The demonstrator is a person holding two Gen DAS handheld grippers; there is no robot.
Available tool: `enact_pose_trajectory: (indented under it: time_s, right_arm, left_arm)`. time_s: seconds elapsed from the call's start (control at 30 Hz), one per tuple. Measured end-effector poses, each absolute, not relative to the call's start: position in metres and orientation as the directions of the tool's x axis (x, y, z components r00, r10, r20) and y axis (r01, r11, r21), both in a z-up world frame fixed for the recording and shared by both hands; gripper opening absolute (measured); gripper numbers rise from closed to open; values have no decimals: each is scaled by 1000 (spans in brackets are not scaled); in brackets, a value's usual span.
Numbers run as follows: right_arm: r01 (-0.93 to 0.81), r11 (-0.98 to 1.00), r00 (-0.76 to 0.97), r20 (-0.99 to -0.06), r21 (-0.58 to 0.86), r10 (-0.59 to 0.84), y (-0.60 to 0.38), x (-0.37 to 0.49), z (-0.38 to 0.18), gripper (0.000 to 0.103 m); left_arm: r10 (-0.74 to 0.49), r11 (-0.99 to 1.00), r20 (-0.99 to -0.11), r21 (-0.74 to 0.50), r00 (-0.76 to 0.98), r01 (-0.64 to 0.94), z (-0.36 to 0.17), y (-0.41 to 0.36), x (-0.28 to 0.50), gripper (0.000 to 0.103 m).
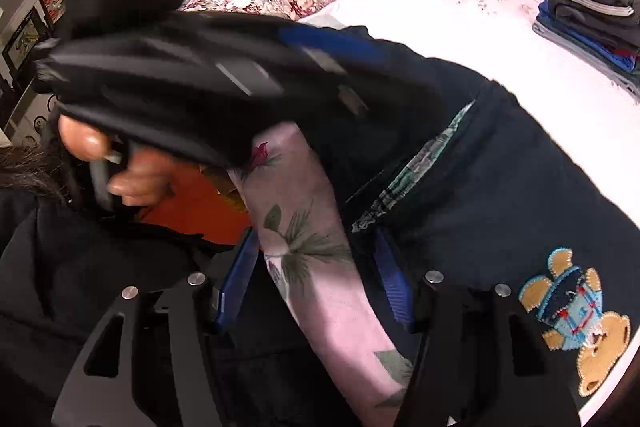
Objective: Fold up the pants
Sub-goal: 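Fold the pants in half with the right tool toward the left tool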
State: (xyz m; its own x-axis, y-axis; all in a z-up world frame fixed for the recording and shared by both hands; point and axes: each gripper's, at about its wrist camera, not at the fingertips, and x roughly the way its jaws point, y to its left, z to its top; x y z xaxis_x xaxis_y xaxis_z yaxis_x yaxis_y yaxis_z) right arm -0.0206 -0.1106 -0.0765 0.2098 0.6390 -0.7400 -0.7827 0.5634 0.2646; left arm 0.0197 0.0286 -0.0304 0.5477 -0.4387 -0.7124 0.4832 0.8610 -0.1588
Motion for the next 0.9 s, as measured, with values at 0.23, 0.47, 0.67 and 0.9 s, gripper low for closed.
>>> enact_pose_trajectory:
  time_s: [0.23,0.47,0.67,0.9]
  right_arm:
    - [-736,646,334,-722,202,606,-170,-37,-52,60]
    - [-338,893,519,-732,297,440,-272,10,-54,78]
    - [-297,817,393,-716,495,577,-272,48,-104,65]
    - [-425,743,436,-603,517,669,-258,69,-57,18]
  left_arm:
    - [-295,880,-790,-5,537,476,-71,9,27,81]
    - [-285,893,-791,-14,542,450,-73,19,31,88]
    - [-279,898,-786,-11,552,439,-73,18,29,88]
    - [-290,915,-782,-57,552,400,-73,5,43,89]
